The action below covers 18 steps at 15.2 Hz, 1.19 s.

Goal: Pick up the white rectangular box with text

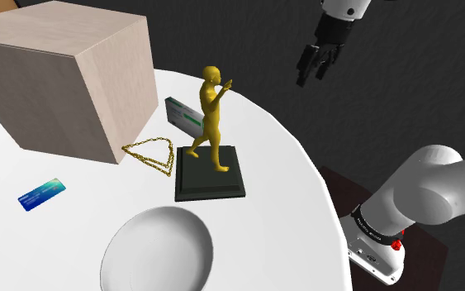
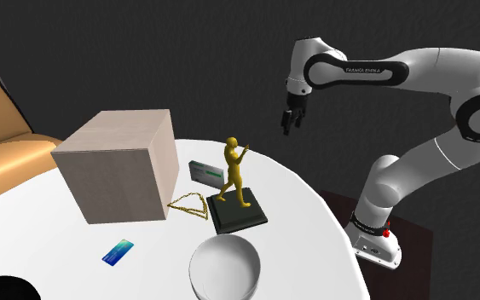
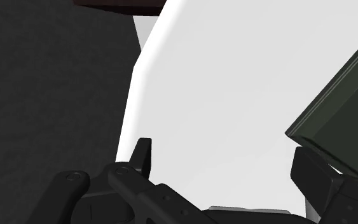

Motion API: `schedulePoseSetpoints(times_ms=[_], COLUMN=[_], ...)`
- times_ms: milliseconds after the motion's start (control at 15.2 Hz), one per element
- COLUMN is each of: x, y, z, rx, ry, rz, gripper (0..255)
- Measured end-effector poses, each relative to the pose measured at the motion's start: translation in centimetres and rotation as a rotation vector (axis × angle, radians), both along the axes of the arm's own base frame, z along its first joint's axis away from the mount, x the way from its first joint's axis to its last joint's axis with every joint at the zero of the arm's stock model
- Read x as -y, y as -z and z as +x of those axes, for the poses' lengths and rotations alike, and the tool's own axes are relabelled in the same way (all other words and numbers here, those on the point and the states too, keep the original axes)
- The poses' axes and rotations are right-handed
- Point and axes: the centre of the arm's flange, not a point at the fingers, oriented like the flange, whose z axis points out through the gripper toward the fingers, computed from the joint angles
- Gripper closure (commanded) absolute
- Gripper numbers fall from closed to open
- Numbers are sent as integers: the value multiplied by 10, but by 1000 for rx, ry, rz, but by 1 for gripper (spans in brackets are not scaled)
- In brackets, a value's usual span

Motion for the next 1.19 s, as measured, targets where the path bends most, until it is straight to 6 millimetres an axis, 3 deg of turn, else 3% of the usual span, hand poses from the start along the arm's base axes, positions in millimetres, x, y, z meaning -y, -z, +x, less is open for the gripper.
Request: schedulePoseSetpoints(times_ms=[1188], x=[-135], y=[85], z=[175], rx=[8], ry=[-147], rz=[-24], gripper=[0])
